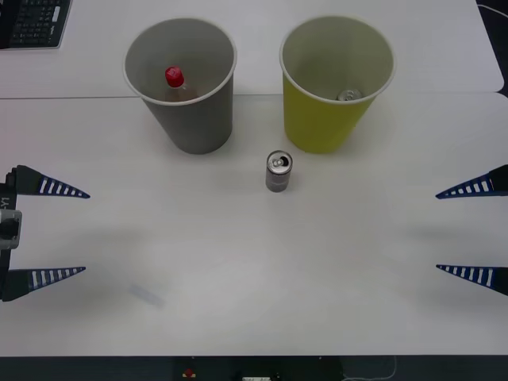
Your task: Put the can into the green bin and the plastic bottle into the gray bin
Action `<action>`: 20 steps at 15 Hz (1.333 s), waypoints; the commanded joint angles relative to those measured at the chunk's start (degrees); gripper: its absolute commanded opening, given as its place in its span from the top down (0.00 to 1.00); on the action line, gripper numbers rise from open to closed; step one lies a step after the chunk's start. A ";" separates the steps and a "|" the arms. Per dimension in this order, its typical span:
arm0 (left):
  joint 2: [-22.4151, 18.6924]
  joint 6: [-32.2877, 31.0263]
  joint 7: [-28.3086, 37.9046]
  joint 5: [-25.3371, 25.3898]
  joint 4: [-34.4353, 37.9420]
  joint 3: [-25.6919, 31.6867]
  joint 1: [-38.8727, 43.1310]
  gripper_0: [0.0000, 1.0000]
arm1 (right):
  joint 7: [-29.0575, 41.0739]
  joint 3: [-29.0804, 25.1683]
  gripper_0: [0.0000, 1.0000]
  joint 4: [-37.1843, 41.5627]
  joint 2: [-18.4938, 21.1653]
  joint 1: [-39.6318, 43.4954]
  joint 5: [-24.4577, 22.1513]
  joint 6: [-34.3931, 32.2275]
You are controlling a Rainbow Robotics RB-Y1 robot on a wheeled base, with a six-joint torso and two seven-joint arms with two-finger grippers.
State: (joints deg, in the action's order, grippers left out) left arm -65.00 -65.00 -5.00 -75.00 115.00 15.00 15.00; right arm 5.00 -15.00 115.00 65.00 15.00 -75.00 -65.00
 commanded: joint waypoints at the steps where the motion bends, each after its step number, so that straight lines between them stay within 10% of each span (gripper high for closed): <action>1: 0.00 0.00 0.00 0.00 0.00 0.00 0.00 0.00 | 0.00 0.00 0.00 0.00 0.00 0.00 0.00 0.00; 20: 0.00 0.00 0.00 0.00 0.00 0.00 0.00 0.00 | -1.92 9.11 0.00 -12.08 -16.05 -7.62 1.96 3.30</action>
State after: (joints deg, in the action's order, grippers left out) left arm -65.00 -65.00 -5.00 -75.00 115.00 15.00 15.00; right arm 3.17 -6.12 103.47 49.75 7.55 -73.11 -62.13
